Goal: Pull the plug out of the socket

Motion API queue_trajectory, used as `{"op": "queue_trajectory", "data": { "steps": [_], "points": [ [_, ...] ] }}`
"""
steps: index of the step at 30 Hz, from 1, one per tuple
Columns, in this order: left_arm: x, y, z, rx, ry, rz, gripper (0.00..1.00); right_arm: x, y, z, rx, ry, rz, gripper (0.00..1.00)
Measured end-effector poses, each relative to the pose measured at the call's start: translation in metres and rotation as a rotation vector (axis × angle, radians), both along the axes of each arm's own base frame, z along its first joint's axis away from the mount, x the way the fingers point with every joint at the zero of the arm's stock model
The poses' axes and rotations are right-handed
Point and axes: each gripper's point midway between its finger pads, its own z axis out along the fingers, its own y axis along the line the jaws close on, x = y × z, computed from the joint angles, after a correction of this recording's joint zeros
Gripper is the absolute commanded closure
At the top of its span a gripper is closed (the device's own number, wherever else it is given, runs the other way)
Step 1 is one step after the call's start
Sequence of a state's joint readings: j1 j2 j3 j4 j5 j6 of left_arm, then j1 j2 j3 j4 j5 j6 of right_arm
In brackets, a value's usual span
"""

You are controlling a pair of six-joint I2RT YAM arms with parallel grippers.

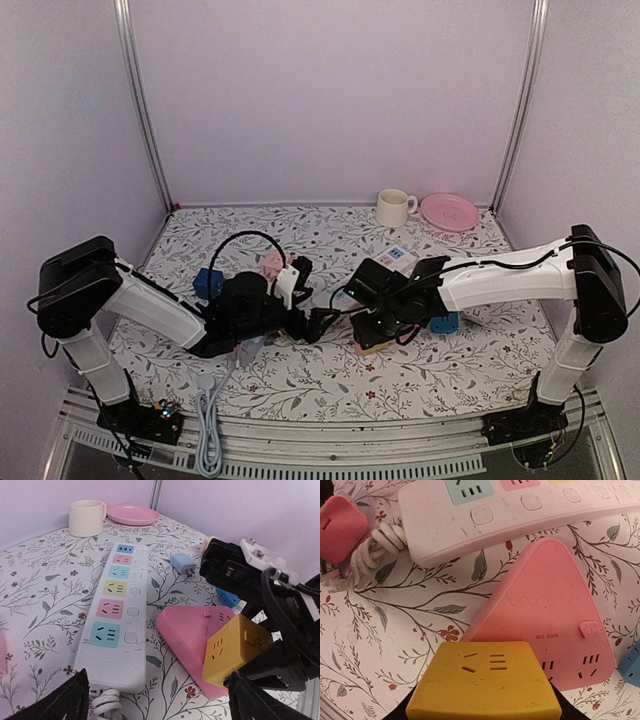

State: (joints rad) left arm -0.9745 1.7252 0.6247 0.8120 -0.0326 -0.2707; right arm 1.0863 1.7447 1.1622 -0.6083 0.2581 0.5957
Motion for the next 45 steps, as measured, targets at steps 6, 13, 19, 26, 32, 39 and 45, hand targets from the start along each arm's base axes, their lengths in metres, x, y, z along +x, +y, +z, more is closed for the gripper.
{"op": "queue_trajectory", "data": {
  "steps": [6, 13, 19, 26, 32, 39, 45],
  "points": [
    [-0.004, -0.002, 0.0, -0.006, 0.004, -0.025, 0.04, 0.005, -0.007, 0.011, 0.007, -0.011, -0.028, 0.8],
    [-0.006, -0.016, 0.003, -0.04, 0.055, -0.068, 0.06, 0.01, -0.016, 0.069, 0.184, -0.131, -0.003, 0.87],
    [0.016, -0.032, 0.03, -0.153, 0.167, -0.041, 0.08, 0.001, -0.024, 0.083, 0.287, -0.228, 0.087, 0.87],
    [0.039, -0.034, 0.054, -0.291, 0.355, -0.039, 0.13, -0.003, -0.031, 0.071, 0.296, -0.293, 0.158, 0.87],
    [0.04, -0.056, 0.058, -0.319, 0.453, -0.097, 0.16, 0.003, -0.021, 0.088, 0.328, -0.386, 0.202, 0.88],
    [0.035, -0.066, 0.049, -0.279, 0.522, -0.122, 0.33, 0.003, -0.011, 0.089, 0.307, -0.427, 0.242, 0.88],
    [0.035, -0.076, 0.043, -0.267, 0.548, -0.148, 0.41, 0.003, -0.004, 0.084, 0.28, -0.431, 0.26, 0.88]
  ]
}}
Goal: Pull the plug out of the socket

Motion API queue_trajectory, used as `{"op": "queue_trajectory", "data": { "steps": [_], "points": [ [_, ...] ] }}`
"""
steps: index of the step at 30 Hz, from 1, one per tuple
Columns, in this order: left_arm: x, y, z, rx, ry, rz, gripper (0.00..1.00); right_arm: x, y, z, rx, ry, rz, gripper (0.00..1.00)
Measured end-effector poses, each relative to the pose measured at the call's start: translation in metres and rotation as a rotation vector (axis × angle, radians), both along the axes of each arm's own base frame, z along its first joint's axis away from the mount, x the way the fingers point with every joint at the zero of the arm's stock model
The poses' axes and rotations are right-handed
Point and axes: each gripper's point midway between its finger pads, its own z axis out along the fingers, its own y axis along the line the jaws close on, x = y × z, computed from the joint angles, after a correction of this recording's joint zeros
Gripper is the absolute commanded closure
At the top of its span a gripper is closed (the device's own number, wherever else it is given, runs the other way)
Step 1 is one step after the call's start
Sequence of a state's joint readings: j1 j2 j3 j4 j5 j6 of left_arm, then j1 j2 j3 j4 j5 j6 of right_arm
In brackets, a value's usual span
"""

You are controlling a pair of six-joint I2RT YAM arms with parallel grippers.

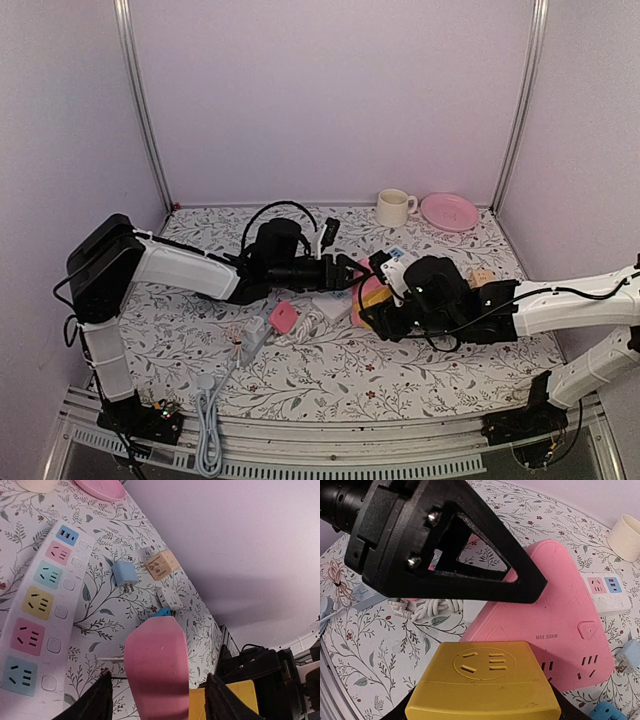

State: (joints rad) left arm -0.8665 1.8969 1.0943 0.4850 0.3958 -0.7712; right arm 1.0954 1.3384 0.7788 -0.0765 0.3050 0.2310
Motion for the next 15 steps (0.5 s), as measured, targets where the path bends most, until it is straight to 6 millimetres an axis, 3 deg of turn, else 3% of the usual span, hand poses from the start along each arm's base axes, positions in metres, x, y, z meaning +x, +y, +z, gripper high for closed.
{"op": "queue_trajectory", "data": {
  "steps": [6, 12, 15],
  "points": [
    [-0.005, -0.005, -0.019, 0.021, 0.051, -0.026, 0.61, 0.0, 0.002, -0.001, -0.011, -0.004, 0.002, 0.88],
    [-0.007, -0.008, -0.015, 0.009, 0.056, -0.037, 1.0, 0.001, 0.003, -0.005, -0.028, -0.002, -0.002, 0.87],
    [-0.005, -0.007, -0.017, 0.028, 0.048, -0.026, 1.0, 0.002, 0.003, -0.006, -0.031, -0.002, -0.003, 0.87]
  ]
}}
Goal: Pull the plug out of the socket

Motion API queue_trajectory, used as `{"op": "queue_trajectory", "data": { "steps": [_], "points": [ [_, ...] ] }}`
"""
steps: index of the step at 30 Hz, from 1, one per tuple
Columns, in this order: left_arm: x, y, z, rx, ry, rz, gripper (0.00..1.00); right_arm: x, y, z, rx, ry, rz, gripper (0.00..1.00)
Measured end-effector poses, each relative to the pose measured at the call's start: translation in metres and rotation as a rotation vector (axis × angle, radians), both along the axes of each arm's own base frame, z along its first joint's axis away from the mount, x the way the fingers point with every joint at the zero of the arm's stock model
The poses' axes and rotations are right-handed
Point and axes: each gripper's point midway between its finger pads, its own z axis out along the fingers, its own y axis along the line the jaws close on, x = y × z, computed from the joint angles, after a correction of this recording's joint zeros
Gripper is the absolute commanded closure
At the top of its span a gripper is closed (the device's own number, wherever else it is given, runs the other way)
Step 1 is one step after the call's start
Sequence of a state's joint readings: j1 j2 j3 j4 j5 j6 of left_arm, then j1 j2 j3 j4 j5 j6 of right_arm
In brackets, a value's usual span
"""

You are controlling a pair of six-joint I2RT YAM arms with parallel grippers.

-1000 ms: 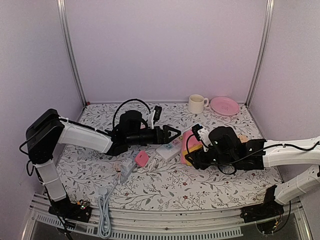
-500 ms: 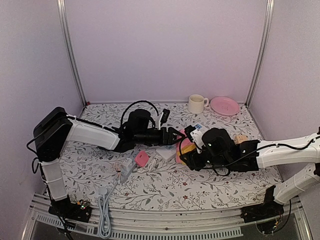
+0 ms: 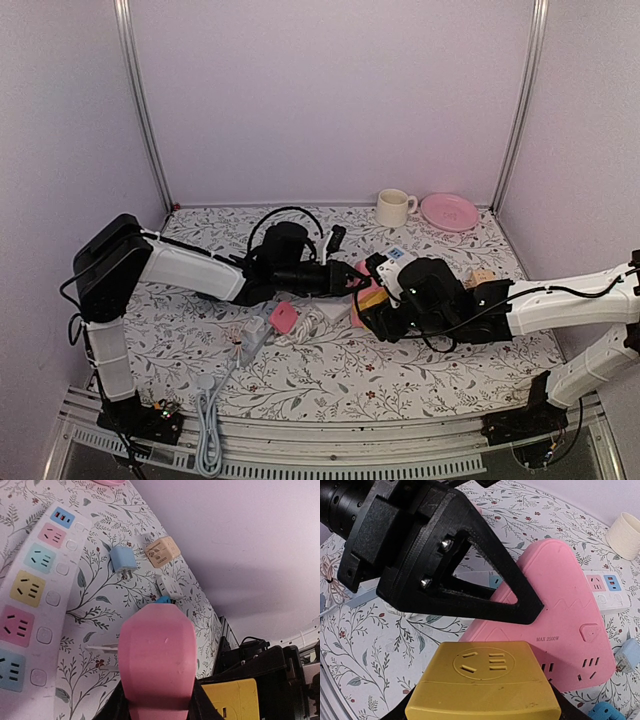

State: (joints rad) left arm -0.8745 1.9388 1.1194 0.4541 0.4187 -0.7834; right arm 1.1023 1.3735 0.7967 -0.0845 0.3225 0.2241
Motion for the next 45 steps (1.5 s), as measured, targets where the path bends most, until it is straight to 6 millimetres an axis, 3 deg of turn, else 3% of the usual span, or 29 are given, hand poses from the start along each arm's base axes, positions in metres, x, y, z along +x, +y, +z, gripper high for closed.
{"op": "queue_trajectory", "data": {
  "steps": [16, 33, 35, 40, 42, 45],
  "points": [
    [0.006, 0.011, 0.012, 0.053, -0.114, 0.067, 1.0, 0.001, 0.007, 0.011, 0.03, 0.021, 0.009, 0.87],
    [0.012, 0.001, 0.038, 0.021, -0.156, 0.036, 1.0, 0.004, -0.004, 0.037, 0.076, -0.022, -0.029, 0.87],
    [0.018, 0.006, 0.029, 0.065, -0.178, 0.06, 1.0, 0.003, -0.006, 0.041, 0.086, -0.024, -0.032, 0.87],
    [0.041, 0.045, -0.04, 0.26, -0.122, 0.14, 1.0, 0.0, -0.007, 0.084, 0.211, -0.081, -0.024, 0.87],
    [0.042, 0.053, -0.051, 0.303, -0.115, 0.154, 1.0, 0.0, -0.007, 0.092, 0.236, -0.093, -0.023, 0.87],
    [0.047, 0.058, -0.049, 0.31, -0.132, 0.168, 1.0, 0.004, -0.01, 0.09, 0.238, -0.082, -0.04, 0.89]
  ]
}}
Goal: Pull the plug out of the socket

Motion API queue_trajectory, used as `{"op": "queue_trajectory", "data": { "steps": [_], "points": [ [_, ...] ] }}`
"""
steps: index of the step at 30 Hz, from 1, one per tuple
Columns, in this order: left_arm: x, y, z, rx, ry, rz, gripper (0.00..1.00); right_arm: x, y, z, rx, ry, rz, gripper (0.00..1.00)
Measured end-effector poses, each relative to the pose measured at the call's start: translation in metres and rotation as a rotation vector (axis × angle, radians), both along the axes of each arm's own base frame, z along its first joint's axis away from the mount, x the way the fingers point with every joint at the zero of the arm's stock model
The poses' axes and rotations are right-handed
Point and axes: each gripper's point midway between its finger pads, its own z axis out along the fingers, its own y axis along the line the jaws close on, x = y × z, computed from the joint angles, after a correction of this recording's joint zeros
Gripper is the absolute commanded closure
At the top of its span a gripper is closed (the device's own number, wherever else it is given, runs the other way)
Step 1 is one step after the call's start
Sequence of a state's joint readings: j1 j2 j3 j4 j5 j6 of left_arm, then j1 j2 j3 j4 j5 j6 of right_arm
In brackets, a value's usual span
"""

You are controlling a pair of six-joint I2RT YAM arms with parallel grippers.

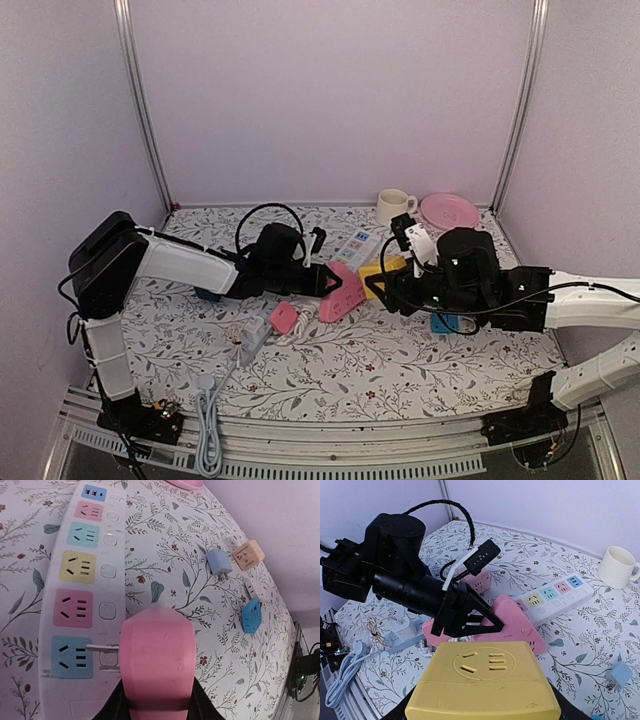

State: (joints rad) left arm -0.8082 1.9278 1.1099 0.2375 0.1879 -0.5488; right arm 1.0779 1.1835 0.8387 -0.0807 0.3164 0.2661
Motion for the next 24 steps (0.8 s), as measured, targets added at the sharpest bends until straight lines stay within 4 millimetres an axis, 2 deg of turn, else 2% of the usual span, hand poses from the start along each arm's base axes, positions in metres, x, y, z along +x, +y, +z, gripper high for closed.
{"op": "queue_trajectory", "data": {
  "steps": [2, 5, 8, 11, 13, 14, 18, 21, 24],
  "points": [
    [0.0, 0.003, 0.004, -0.001, -0.01, 0.001, 1.0, 0.007, -0.005, -0.004, 0.011, 0.032, -0.016, 0.89],
    [-0.003, 0.006, 0.018, -0.02, -0.025, -0.003, 1.0, 0.03, -0.027, -0.017, 0.038, 0.097, -0.086, 0.88],
    [-0.005, 0.01, 0.041, -0.06, -0.053, -0.006, 1.0, 0.051, -0.05, -0.042, 0.04, 0.184, -0.161, 0.88],
    [-0.003, 0.027, 0.061, -0.095, -0.082, 0.025, 1.0, 0.06, -0.057, -0.071, 0.025, 0.279, -0.194, 0.88],
    [0.001, 0.047, 0.069, -0.109, -0.1, 0.066, 1.0, 0.059, -0.053, -0.094, 0.004, 0.35, -0.185, 0.88],
    [0.004, 0.06, 0.07, -0.113, -0.104, 0.093, 1.0, 0.058, -0.051, -0.1, -0.001, 0.368, -0.182, 0.88],
    [0.014, 0.121, 0.058, -0.097, -0.087, 0.225, 1.0, 0.054, -0.047, -0.132, -0.034, 0.462, -0.178, 0.88],
    [0.018, 0.167, 0.046, -0.074, -0.072, 0.329, 1.0, 0.055, -0.05, -0.149, -0.048, 0.515, -0.195, 0.86],
    [0.019, 0.202, 0.045, -0.076, -0.073, 0.409, 1.0, 0.059, -0.056, -0.159, -0.049, 0.548, -0.225, 0.82]
  ]
}}
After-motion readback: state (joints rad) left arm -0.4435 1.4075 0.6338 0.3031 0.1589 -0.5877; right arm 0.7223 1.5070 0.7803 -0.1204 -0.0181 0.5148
